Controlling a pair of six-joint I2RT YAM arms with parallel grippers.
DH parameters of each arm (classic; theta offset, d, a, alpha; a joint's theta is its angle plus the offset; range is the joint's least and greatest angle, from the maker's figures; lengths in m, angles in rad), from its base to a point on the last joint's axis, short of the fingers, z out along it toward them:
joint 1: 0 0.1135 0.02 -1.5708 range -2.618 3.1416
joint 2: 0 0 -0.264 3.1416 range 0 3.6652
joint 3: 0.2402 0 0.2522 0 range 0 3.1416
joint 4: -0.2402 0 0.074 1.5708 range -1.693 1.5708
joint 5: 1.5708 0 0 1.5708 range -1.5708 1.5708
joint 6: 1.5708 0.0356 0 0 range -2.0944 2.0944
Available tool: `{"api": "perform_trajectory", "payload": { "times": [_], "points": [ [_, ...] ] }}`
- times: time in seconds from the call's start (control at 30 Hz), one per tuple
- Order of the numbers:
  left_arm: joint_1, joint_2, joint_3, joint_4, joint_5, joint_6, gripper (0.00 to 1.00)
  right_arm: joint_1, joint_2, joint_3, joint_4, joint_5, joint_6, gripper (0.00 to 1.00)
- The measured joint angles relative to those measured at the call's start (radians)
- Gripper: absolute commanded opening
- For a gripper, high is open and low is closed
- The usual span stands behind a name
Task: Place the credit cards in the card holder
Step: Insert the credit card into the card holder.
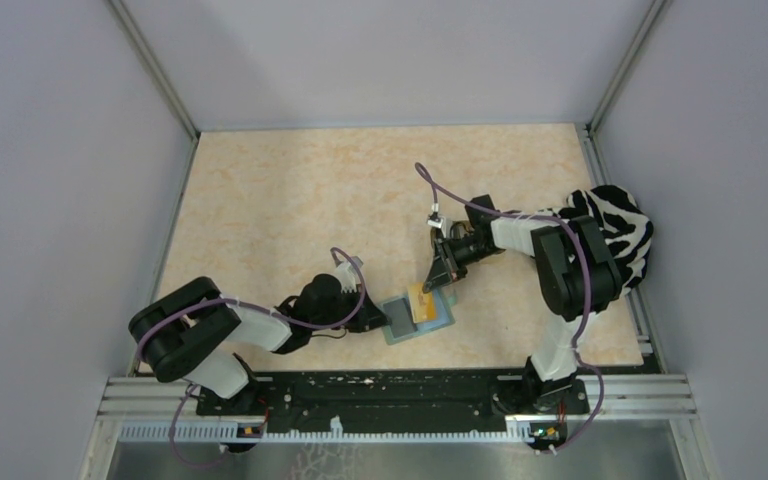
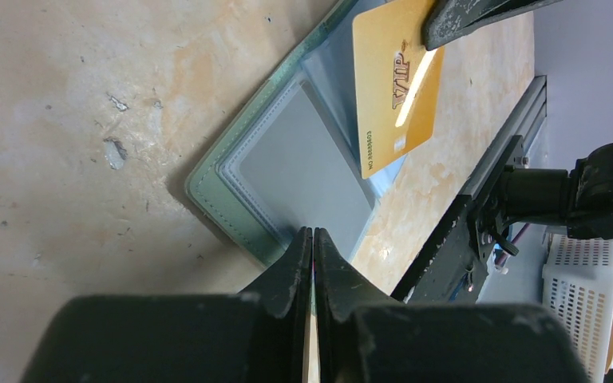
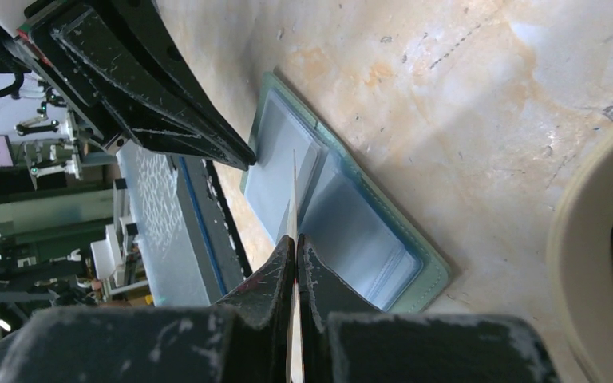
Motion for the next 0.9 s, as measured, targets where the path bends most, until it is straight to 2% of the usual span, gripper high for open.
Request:
{"api": "perform_trajectory", "payload": {
  "times": [0.9],
  "points": [
    [0.0,0.01,-0.01,0.029,0.0,-0.001,0.06,0.045,0.019,-0.051,0.052,0.072,0.059,0.0]
  ]
}}
